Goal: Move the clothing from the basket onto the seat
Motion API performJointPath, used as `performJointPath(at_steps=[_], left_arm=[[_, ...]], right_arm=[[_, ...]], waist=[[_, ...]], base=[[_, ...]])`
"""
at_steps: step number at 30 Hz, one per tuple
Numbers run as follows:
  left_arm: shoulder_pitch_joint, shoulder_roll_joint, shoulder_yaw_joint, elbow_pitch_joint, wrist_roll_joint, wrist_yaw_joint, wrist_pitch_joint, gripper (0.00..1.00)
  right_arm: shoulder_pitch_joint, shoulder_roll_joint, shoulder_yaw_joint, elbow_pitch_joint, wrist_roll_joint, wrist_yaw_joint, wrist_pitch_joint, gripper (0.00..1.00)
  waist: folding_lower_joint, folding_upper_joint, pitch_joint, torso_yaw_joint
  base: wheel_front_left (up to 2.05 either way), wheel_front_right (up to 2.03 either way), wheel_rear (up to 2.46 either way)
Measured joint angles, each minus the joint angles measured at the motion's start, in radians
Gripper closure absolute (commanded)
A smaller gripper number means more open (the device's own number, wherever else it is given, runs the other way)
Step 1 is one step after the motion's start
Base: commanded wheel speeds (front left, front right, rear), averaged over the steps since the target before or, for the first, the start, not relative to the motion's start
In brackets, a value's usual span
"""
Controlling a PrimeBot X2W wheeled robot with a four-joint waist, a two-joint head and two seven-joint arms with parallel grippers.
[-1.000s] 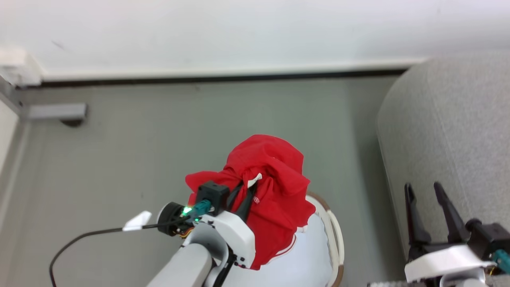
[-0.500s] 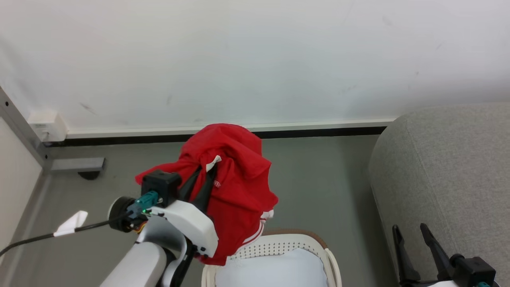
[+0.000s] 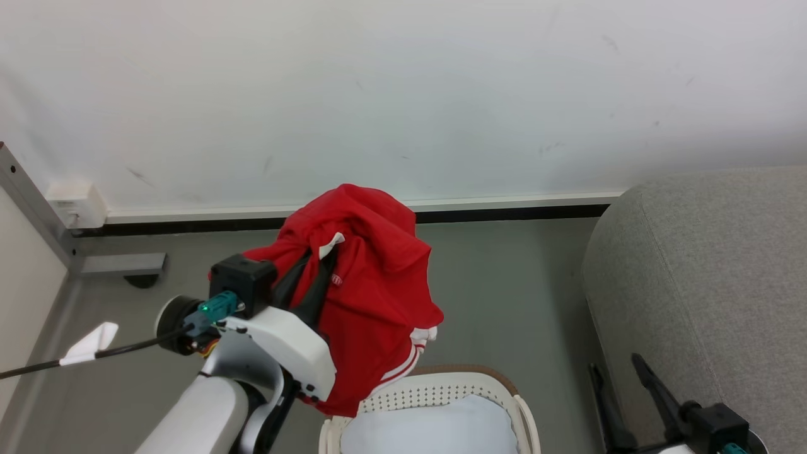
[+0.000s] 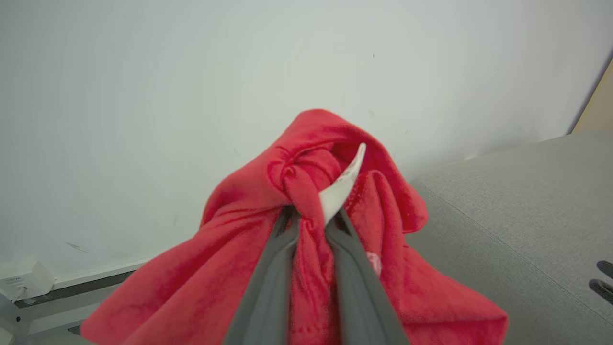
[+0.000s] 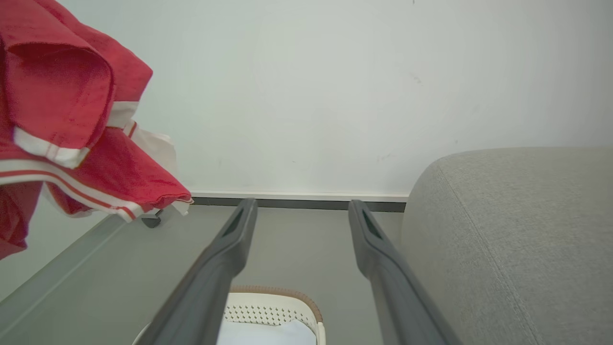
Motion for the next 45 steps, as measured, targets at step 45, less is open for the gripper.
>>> performJointPath(at_steps=[45], left_arm=[[-0.034, -0.091, -0.154, -0.045, -0.021, -0.052, 0.04, 1.0]], right_arm=[[-0.773, -0.162, 1.091, 0.135, 0.635, 0.0, 0.004, 0.0]], waist=[[0.0002, 0.0, 0.016, 0.027]], base=[[0.0, 0.0, 0.0]])
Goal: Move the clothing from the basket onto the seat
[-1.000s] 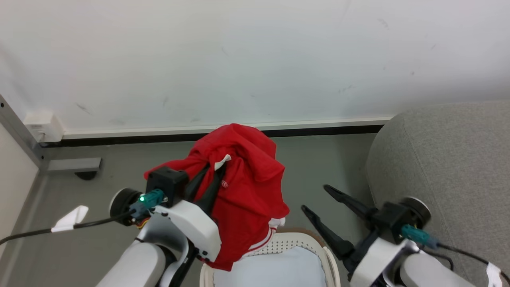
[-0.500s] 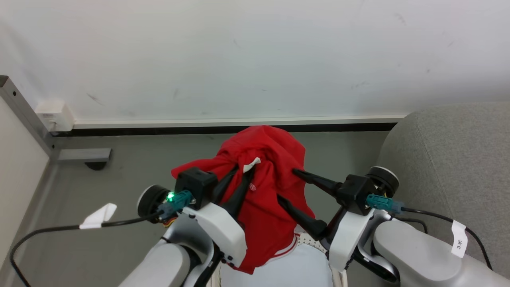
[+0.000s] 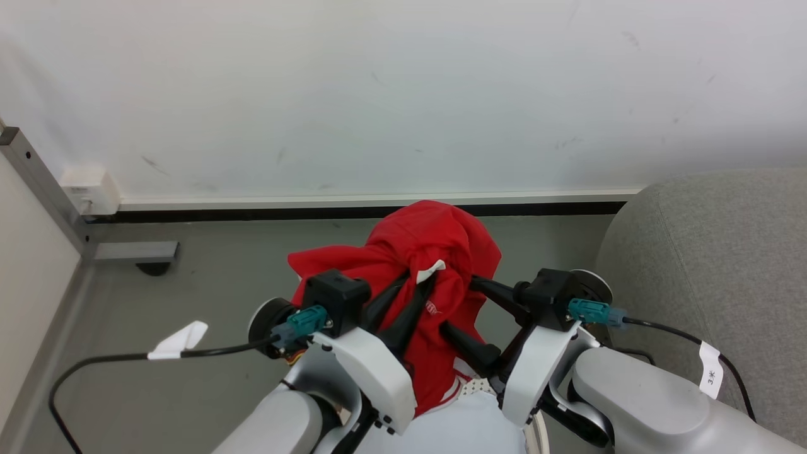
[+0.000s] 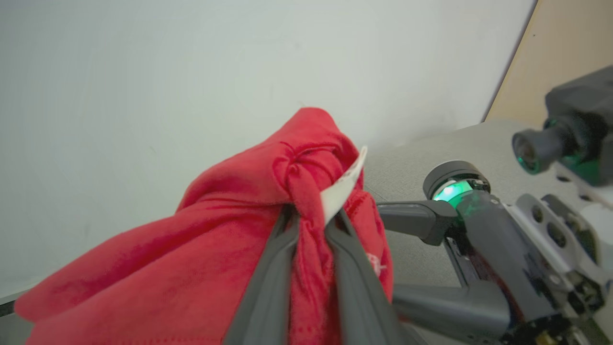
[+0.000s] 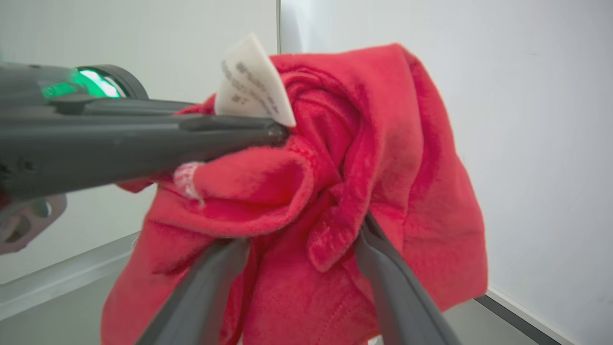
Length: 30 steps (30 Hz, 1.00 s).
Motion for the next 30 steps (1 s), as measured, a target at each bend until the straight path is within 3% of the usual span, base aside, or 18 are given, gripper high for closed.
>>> performJointPath(at_steps=[7, 8, 9, 10, 30], left_arm=[[0.005, -0.018, -0.004, -0.01, -0.04, -0.015, 0.003, 1.0], [0.005, -0.021, -0.005, -0.011, -0.043, -0.015, 0.003, 1.0], [0.005, -0.022, -0.005, -0.011, -0.044, -0.015, 0.003, 1.0], [0.005, -0.023, -0.005, -0.011, -0.047, -0.016, 0.003, 1.0], [0.005, -0.014, 0.013, 0.01, -0.054, 0.003, -0.027, 1.0]], right_arm=[[0.002, 0.004, -0.003, -0.026, 0.029, 0.0, 0.0, 0.0], [0.004, 0.004, -0.008, -0.032, 0.038, 0.0, 0.0, 0.33], [0.005, 0.005, -0.012, -0.039, 0.044, 0.0, 0.0, 0.8], [0.006, 0.005, -0.015, -0.044, 0.045, 0.0, 0.0, 1.0], [0.098, -0.024, -0.181, -0.118, 0.035, 0.0, 0.005, 1.0]], waist=[[0.0, 0.0, 0.002, -0.004], [0.0, 0.0, 0.002, -0.004], [0.0, 0.0, 0.002, -0.004], [0.0, 0.0, 0.002, -0.004], [-0.0001, 0.0, 0.02, -0.015]], base=[[0.0, 0.0, 0.0], [0.0, 0.0, 0.0], [0.0, 0.0, 0.0], [0.0, 0.0, 0.0], [0.0, 0.0, 0.0]])
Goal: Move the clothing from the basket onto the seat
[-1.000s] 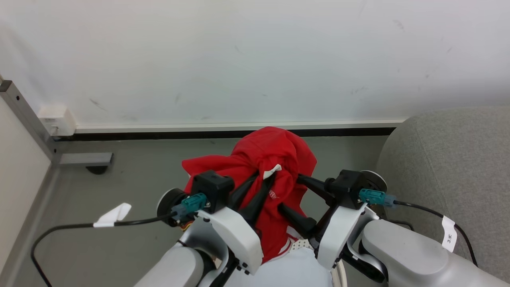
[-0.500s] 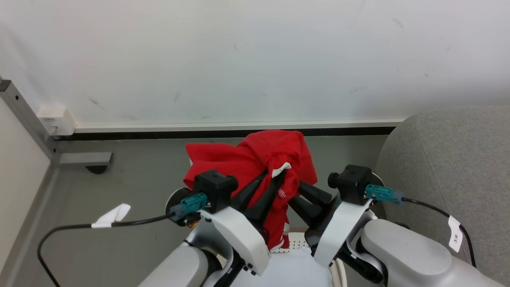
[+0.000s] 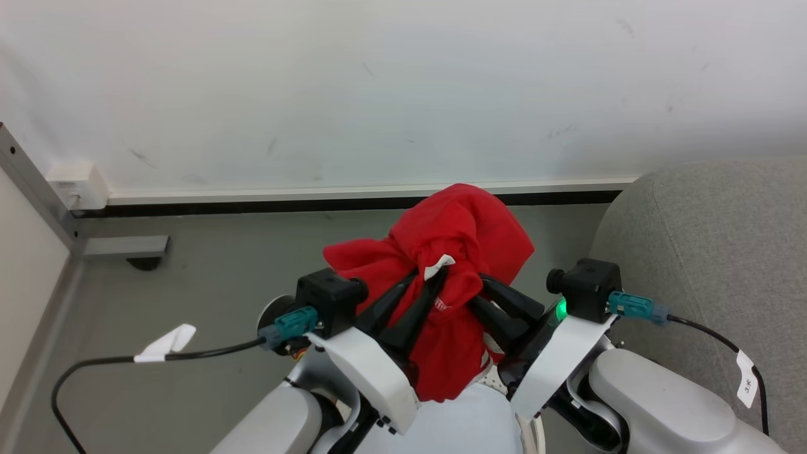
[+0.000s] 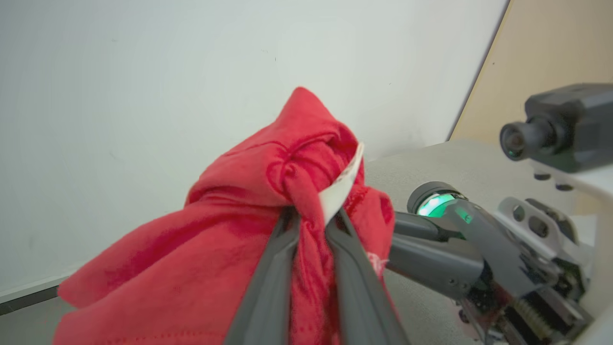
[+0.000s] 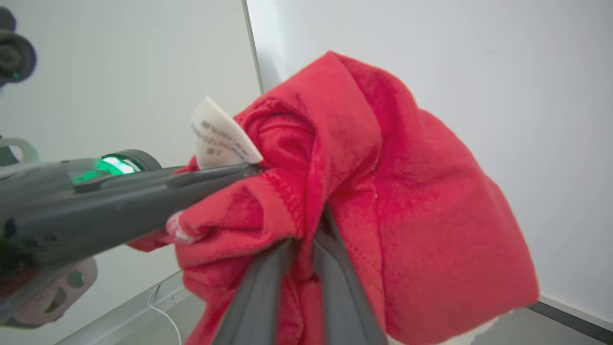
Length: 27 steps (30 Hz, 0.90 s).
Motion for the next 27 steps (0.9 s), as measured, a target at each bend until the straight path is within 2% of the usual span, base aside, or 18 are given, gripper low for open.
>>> performJointPath(at_steps=[13, 15, 18, 23, 27], left_arm=[[-0.006, 0.008, -0.001, 0.056, 0.004, 0.01, -0.018, 0.98], [-0.007, 0.008, -0.001, 0.06, 0.005, 0.011, -0.025, 0.88], [-0.008, 0.007, -0.002, 0.063, 0.005, 0.012, -0.028, 0.88], [-0.01, 0.007, -0.004, 0.075, 0.006, 0.015, -0.036, 0.74], [-0.01, 0.008, -0.006, 0.083, 0.006, 0.019, -0.037, 0.53]], right_arm=[[0.005, -0.011, -0.047, -0.02, -0.008, 0.0, -0.002, 1.0], [0.005, -0.011, -0.048, -0.02, -0.008, 0.0, -0.002, 1.0], [0.005, -0.012, -0.052, -0.021, -0.01, 0.0, -0.002, 1.0], [0.005, -0.012, -0.06, -0.021, -0.015, 0.0, -0.002, 1.0], [0.005, -0.016, -0.07, -0.021, -0.018, 0.0, -0.002, 1.0]], waist=[[0.0, 0.0, 0.008, -0.01], [0.0, 0.0, 0.01, -0.01], [0.0, 0.0, 0.012, -0.009], [0.0, 0.0, 0.014, -0.01], [0.0, 0.0, 0.015, -0.013]], base=[[0.0, 0.0, 0.0], [0.0, 0.0, 0.0], [0.0, 0.0, 0.0], [0.0, 0.0, 0.0], [0.0, 0.0, 0.0]])
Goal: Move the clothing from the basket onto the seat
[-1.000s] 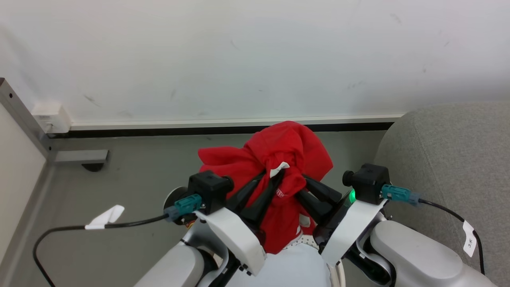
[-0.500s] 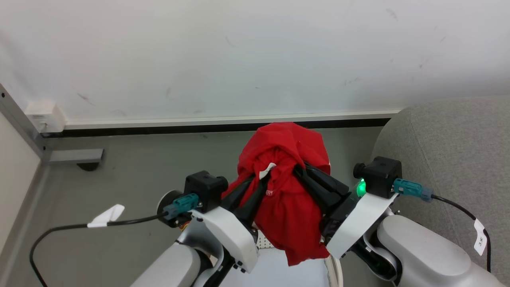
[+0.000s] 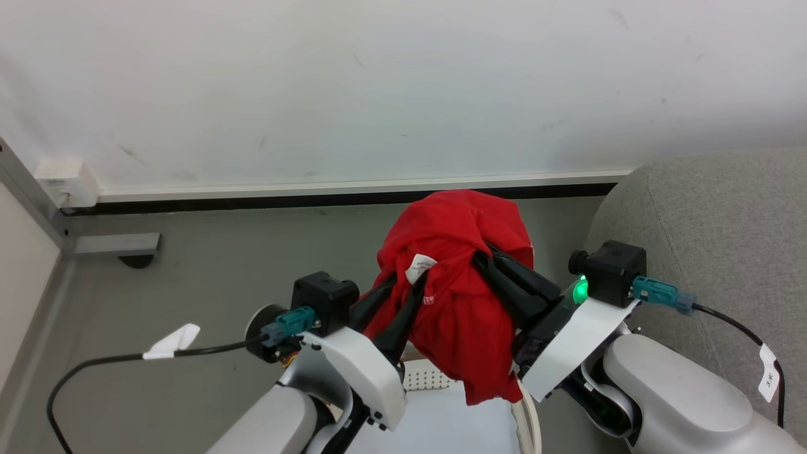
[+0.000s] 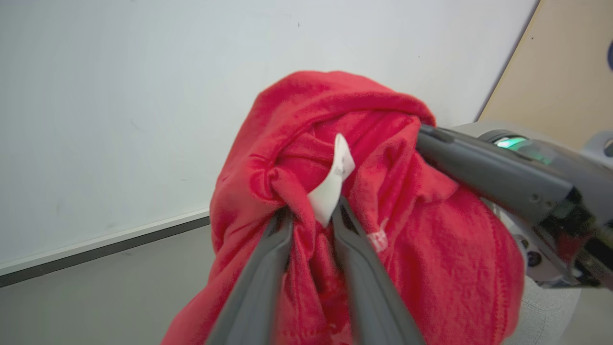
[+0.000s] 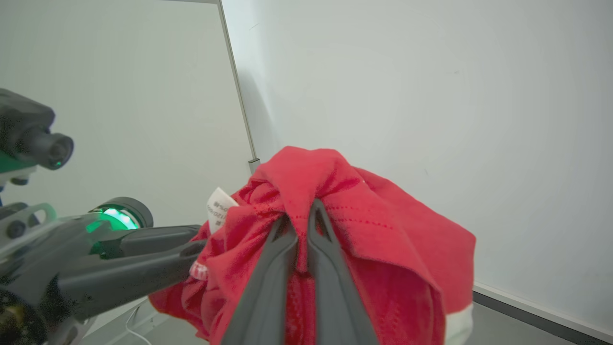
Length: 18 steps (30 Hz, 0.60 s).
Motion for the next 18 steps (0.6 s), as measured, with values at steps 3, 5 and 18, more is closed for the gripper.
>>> performJointPath(at_steps=[3, 5, 18], left_arm=[[0.0, 0.001, -0.001, 0.005, 0.0, 0.002, -0.006, 0.18], [0.0, 0.001, -0.002, 0.007, 0.001, 0.003, -0.009, 0.0], [-0.006, 0.004, -0.008, 0.018, 0.003, 0.007, -0.024, 0.0]], right_arm=[[0.0, -0.001, -0.005, 0.0, -0.001, 0.0, -0.003, 1.0], [0.0, -0.002, -0.009, 0.001, -0.005, 0.0, -0.003, 1.0], [0.003, -0.011, -0.025, 0.007, -0.016, 0.0, -0.003, 1.0]], waist=[[0.0, 0.0, 0.001, -0.004], [0.0, -0.0001, 0.002, -0.006], [0.0, 0.0, 0.0, -0.018]], base=[[0.0, 0.0, 0.0], [0.0, 0.0, 0.0], [0.0, 0.0, 0.0]])
